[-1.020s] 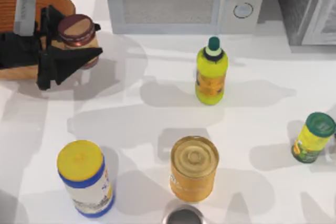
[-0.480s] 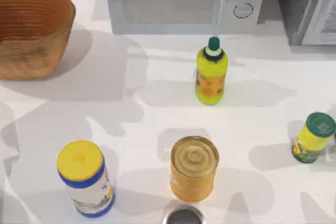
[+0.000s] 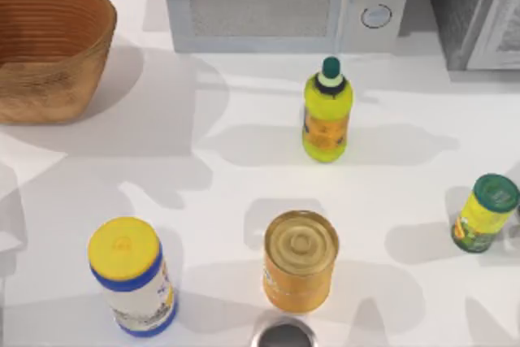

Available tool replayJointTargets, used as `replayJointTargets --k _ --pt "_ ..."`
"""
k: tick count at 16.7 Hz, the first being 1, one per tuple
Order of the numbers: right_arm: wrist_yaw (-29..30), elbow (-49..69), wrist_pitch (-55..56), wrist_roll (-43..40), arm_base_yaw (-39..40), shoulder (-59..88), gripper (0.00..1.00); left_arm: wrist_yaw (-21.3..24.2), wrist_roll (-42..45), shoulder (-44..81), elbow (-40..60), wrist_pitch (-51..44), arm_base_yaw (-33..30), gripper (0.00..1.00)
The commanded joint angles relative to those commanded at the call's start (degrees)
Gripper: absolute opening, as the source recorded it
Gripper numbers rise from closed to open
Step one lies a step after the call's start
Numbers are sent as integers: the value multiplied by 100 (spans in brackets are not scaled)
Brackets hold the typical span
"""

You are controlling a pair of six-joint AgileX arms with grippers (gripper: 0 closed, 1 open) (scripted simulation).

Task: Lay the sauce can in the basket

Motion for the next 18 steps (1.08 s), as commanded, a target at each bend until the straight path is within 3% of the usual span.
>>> replayJointTargets --k 14,18 --pt "0 0 0 0 0 0 100 -761 -119 622 331 416 -750 0" --pt "0 0 0 0 0 0 100 -772 -120 631 337 425 -758 0"
